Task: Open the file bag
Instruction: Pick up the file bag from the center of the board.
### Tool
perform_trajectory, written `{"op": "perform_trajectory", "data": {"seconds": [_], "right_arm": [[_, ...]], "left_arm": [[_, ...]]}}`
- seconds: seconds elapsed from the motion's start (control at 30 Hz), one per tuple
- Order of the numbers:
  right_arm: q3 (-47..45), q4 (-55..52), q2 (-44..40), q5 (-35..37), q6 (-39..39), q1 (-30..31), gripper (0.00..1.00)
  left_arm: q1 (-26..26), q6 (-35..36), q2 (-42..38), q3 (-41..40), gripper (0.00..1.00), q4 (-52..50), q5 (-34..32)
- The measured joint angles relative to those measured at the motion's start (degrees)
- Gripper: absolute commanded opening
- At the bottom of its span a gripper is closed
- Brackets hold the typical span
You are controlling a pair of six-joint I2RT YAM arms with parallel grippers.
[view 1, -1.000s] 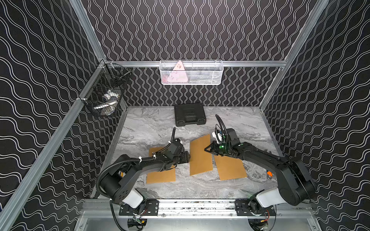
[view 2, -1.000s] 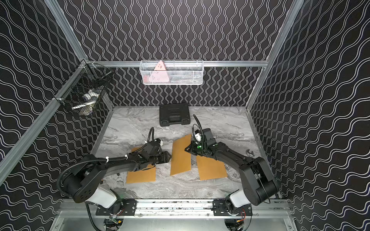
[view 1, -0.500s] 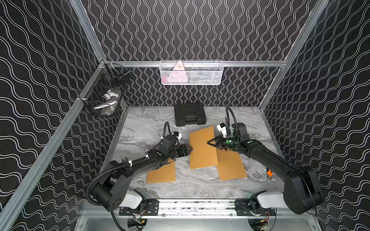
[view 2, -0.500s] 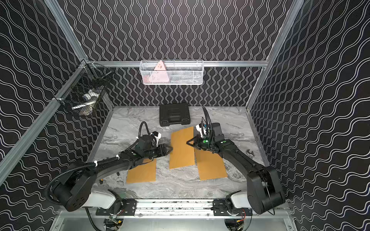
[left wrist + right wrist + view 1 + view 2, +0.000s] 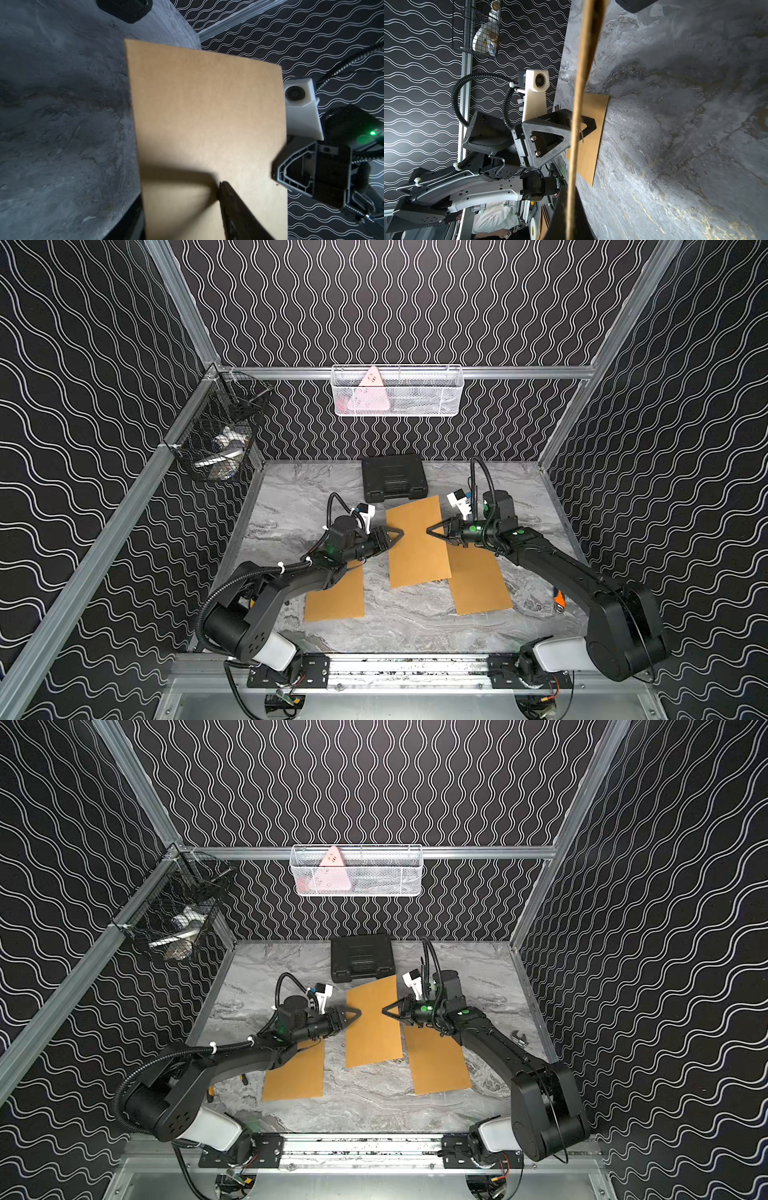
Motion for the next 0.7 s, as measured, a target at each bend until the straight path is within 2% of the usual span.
{"op": "perform_trajectory", "data": {"seconds": [0.13,0.3,0.4,0.5,0.7], "right_arm": [[-0.20,0.57,0.92,0.20,0.02,-0.22,0.06],[-0.72,0.42,1.73,0.35,0.68,-0.07,0.21],[-1.05,0.50,1.73,-0.09,0.70,0.11,0.32],[-1.73,0.61,1.44,-0.24,0.87,0.31,0.38],[-4.68,0.70,-1.31,-0.20,1.31,1.20,0.41]], "left_arm": [[0.15,-1.14,0.00,-0.39,0.17,-0.04,-1.70],[0.04,-1.31,-0.37,-0.81,0.00,3.19,-0.63],[0.24,-1.33,-0.50,-1.57,0.00,6.71,0.20],[0.90,-2.56,0.20,-2.80,0.00,10.01,0.66],[3.19,-4.48,2.05,-4.07,0.00,14.34,0.50]]}}
